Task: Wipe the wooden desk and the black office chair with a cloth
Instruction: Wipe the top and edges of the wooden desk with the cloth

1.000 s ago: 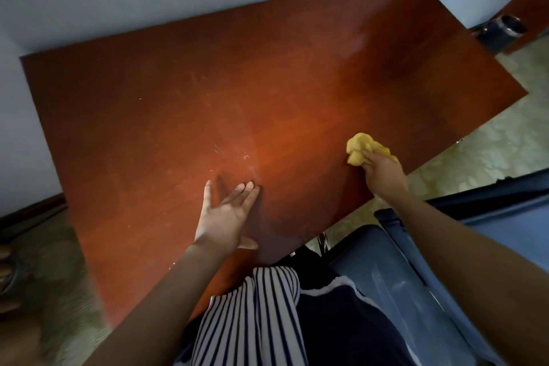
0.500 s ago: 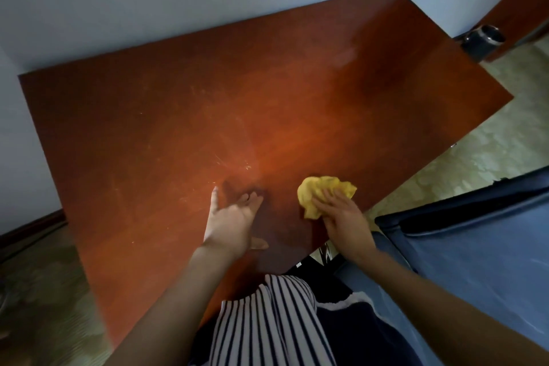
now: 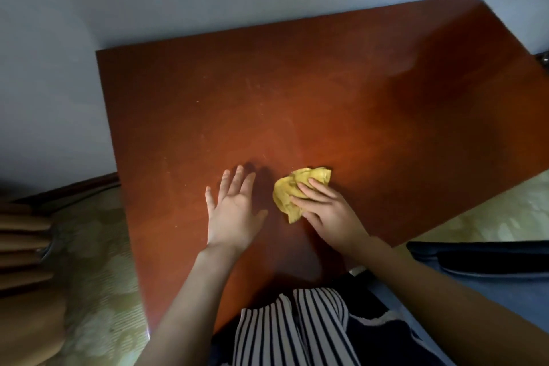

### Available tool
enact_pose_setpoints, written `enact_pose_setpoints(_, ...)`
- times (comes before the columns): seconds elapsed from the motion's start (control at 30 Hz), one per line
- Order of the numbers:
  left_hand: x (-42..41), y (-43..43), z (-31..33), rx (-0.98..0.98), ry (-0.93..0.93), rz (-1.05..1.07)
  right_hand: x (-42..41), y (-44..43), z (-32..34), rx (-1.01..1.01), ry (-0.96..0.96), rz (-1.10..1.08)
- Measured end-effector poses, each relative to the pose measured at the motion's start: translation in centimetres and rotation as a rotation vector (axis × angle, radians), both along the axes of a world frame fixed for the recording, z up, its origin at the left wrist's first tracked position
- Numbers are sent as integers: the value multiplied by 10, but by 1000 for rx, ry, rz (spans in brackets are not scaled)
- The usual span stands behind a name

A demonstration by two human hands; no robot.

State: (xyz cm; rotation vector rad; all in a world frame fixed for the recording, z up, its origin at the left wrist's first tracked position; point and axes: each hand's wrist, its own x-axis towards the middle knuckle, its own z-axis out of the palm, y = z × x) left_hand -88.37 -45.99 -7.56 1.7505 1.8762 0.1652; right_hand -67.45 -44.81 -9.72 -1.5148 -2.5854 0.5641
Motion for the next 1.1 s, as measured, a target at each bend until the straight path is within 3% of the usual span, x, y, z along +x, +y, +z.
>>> enact_pose_setpoints(0.23,-11,11,2,-49,36,74,-43,84,2,37,-89,62)
enact_pose_setpoints(0.5,-7,19,3,-85,36,91,-72,83,-6,70,-85,-194)
enact_pose_setpoints(0.77,-9,38,-1,-57,96,9,-11,18,-1,156,23,132)
enact_pose_setpoints(0.9,1,49,-13,37,-37,12,34,-11,-7,225,-3,251)
enact_pose_setpoints(1.0,11,62,-21,112,-124,-3,54,-21,-12,273,39,157)
enact_pose_setpoints(1.1,18,82,-28,186,-120,-27,64,-14,-12,287,51,-115)
